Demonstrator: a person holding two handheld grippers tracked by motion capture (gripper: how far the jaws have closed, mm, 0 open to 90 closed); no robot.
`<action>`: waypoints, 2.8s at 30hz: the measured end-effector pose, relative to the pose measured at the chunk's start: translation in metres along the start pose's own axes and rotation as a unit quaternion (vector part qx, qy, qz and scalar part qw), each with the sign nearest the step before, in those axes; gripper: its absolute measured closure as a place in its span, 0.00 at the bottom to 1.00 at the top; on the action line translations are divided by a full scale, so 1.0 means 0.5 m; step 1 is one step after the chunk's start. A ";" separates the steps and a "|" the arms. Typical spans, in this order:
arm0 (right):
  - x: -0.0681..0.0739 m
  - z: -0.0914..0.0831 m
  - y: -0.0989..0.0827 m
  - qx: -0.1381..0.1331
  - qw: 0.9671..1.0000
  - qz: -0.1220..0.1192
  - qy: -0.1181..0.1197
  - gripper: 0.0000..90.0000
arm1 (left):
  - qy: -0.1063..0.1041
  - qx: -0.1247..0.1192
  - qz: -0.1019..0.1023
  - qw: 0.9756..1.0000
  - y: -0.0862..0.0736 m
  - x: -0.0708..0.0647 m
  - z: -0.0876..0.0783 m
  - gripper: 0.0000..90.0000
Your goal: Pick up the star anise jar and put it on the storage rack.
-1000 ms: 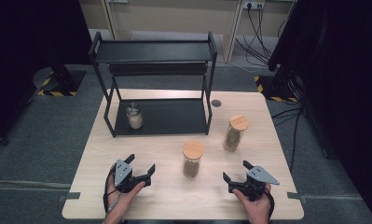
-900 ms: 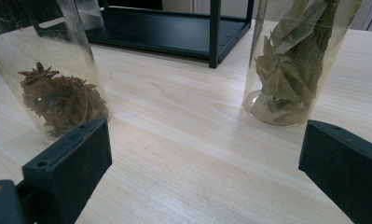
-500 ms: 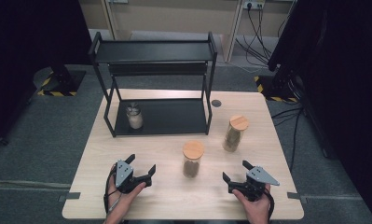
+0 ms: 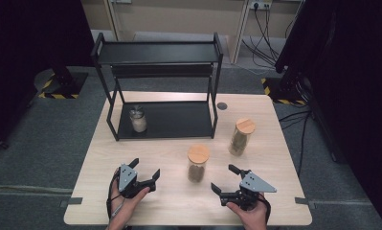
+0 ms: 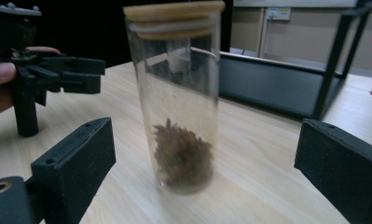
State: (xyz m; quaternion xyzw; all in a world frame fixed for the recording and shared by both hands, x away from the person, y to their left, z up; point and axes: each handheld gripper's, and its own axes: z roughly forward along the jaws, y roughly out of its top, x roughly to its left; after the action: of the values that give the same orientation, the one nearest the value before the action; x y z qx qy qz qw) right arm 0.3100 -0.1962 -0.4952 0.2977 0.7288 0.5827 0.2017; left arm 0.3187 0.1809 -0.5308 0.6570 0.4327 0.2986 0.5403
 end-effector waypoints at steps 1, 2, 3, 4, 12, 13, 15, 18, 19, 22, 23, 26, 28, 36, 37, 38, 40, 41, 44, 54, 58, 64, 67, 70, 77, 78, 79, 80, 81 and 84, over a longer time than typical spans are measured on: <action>0.002 0.007 0.007 -0.002 1.000 -0.001 0.004 0.06 | 0.000 0.000 0.000 1.000 0.000 0.000 0.000 0.08; 0.003 0.014 0.012 -0.001 1.000 -0.003 0.005 0.07 | -0.001 0.000 0.000 1.000 0.000 0.001 0.000 0.08; 0.004 0.020 0.017 -0.002 1.000 -0.005 0.006 0.07 | -0.001 0.000 -0.001 1.000 0.000 0.001 0.000 0.08; 0.005 0.026 0.023 -0.002 1.000 -0.006 0.008 0.07 | -0.001 0.000 -0.001 1.000 0.000 0.001 0.000 0.08; 0.015 0.076 0.063 -0.006 0.999 -0.024 0.022 0.09 | -0.002 -0.001 0.001 1.000 0.000 0.000 0.000 0.08; 0.016 0.080 0.067 -0.006 0.999 -0.025 0.023 0.10 | -0.002 -0.001 0.001 1.000 0.000 0.000 0.000 0.08; 0.015 0.088 0.074 -0.005 0.999 -0.027 0.023 0.12 | -0.003 -0.001 0.001 1.000 0.000 0.000 0.000 0.08; 0.015 0.099 0.081 -0.004 0.999 -0.028 0.025 0.13 | -0.003 -0.001 0.001 1.000 0.000 0.000 0.000 0.08; 0.015 0.102 0.083 -0.004 0.999 -0.028 0.026 0.14 | -0.003 -0.001 0.001 1.000 0.000 0.000 0.000 0.08; 0.014 0.112 0.086 0.000 0.999 -0.029 0.026 0.15 | -0.003 -0.001 0.003 1.000 0.000 0.000 0.000 0.08; 0.013 0.116 0.086 0.000 0.999 -0.028 0.026 0.16 | -0.003 0.000 0.003 1.000 0.000 0.000 0.000 0.08; 0.011 0.124 0.088 0.003 0.999 -0.028 0.027 0.18 | -0.003 0.000 0.004 1.000 0.000 0.000 0.000 0.08; 0.012 0.130 0.089 0.005 0.999 -0.028 0.029 0.19 | -0.004 0.000 0.004 1.000 0.000 0.000 0.000 0.08; 0.015 0.145 0.090 0.006 0.999 -0.027 0.033 0.27 | -0.004 -0.001 0.004 1.000 0.000 0.000 -0.001 0.08; 0.016 0.145 0.090 0.006 0.999 -0.027 0.032 0.27 | -0.004 -0.001 0.004 1.000 0.000 0.000 -0.001 0.08; 0.017 0.145 0.090 0.006 0.999 -0.027 0.031 0.28 | -0.004 -0.001 0.004 1.000 0.000 0.000 -0.001 0.08; 0.017 0.145 0.090 0.005 0.999 -0.027 0.029 0.28 | -0.005 -0.001 0.005 1.000 0.000 0.000 -0.001 0.08; 0.018 0.145 0.090 0.005 0.999 -0.026 0.028 0.28 | -0.004 -0.001 0.005 1.000 0.000 0.000 -0.001 0.08; 0.018 0.144 0.091 0.005 0.999 -0.024 0.025 0.28 | -0.005 -0.001 0.005 1.000 0.000 -0.001 -0.001 0.08; 0.018 0.152 0.105 0.001 1.000 -0.017 0.013 0.28 | -0.005 -0.002 0.005 1.000 0.000 0.000 -0.001 0.08; 0.020 0.158 0.116 0.001 1.000 -0.021 0.007 0.28 | -0.006 -0.002 0.005 1.000 0.000 0.000 -0.001 0.08; 0.020 0.169 0.132 -0.003 1.000 -0.025 -0.002 0.28 | -0.006 -0.002 0.004 1.000 0.000 0.000 -0.001 0.08; 0.019 0.175 0.140 -0.004 1.000 -0.027 -0.007 0.28 | -0.006 -0.002 0.005 1.000 0.000 0.000 -0.001 0.08; 0.018 0.182 0.146 -0.005 1.000 -0.027 -0.009 0.28 | -0.006 -0.002 0.005 1.000 0.000 0.000 -0.001 0.08; 0.015 0.201 0.159 -0.007 1.000 -0.026 -0.013 0.28 | -0.007 -0.003 0.005 1.000 -0.001 0.000 -0.001 0.08; 0.015 0.203 0.161 -0.007 1.000 -0.024 -0.014 0.28 | -0.007 -0.003 0.005 1.000 -0.001 0.000 -0.002 0.08; 0.014 0.206 0.162 -0.006 1.000 -0.024 -0.014 0.28 | -0.007 -0.003 0.005 1.000 -0.001 0.000 -0.002 0.08; 0.014 0.208 0.164 -0.007 1.000 -0.023 -0.015 0.28 | -0.007 -0.004 0.005 1.000 -0.001 0.000 -0.002 0.08; 0.013 0.211 0.165 -0.008 1.000 -0.022 -0.016 0.28 | -0.007 -0.004 0.005 1.000 -0.001 0.000 -0.002 0.08; 0.012 0.220 0.171 -0.009 1.000 -0.020 -0.016 0.28 | -0.007 -0.003 0.005 1.000 -0.001 0.000 -0.001 0.08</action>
State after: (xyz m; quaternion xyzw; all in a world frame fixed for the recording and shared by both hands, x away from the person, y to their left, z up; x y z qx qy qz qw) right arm 0.3932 -0.0998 -0.4381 0.2909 0.7257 0.5805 0.2277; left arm 0.3180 0.1812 -0.5308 0.6595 0.4248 0.2982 0.5437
